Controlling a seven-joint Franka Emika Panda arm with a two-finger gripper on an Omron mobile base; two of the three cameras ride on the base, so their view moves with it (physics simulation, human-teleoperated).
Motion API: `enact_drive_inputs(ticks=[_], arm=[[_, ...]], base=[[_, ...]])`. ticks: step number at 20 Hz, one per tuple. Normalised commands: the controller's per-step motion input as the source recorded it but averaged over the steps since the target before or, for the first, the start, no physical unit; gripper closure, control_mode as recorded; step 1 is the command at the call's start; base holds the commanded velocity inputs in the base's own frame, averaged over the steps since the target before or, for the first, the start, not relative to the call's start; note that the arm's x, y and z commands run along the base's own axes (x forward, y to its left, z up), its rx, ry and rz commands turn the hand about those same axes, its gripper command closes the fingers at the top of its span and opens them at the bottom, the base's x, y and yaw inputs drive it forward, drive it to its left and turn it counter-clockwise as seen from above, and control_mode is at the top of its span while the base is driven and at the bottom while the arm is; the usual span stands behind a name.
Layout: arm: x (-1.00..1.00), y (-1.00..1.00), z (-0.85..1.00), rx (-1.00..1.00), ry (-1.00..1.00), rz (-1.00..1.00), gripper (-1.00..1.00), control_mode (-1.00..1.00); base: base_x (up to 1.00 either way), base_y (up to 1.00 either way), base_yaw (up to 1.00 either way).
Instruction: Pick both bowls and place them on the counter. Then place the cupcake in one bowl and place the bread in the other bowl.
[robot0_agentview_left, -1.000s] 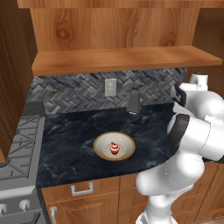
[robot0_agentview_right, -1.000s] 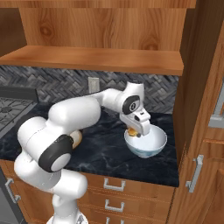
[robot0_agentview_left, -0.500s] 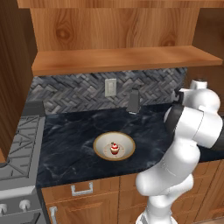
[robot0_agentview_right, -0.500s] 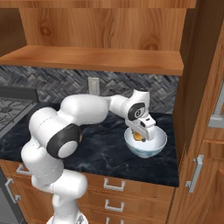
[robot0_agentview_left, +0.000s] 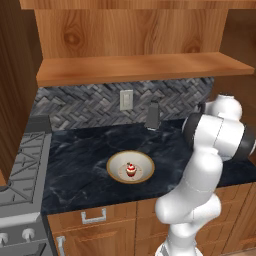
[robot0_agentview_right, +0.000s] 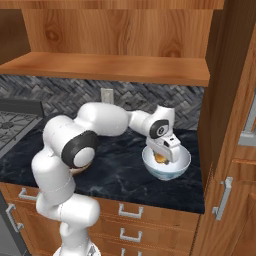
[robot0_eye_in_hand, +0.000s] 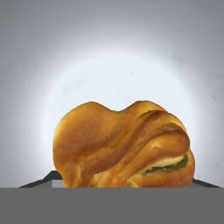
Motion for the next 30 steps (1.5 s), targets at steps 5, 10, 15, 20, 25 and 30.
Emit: enact_drive_inputs(ticks=[5,10,15,20,25,30], arm=[[0.05,-0.12,-0.17,0.02,0.06,0.0,-1.0,-1.0],[0.03,-0.14,-0.1,0.01,0.06,0.0,-1.0,-1.0],[0.0,-0.2,0.0,0.05,0.01,0.0,-1.0,-1.0],[-0.01,-0.1,0.05,0.03,0.0,0.0,-1.0,-1.0],[-0.14,0.15,0.34,0.0,0.0,0.0,-1.0,-1.0],[-0.27,0.43,0.34,0.0,0.0,0.0,-1.0,-1.0]], base=[[0.0,0.0,0.0],[0.0,0.0,0.0],[0.0,0.0,0.0],[0.0,0.0,0.0],[0.0,0.0,0.0],[0.0,0.0,0.0]])
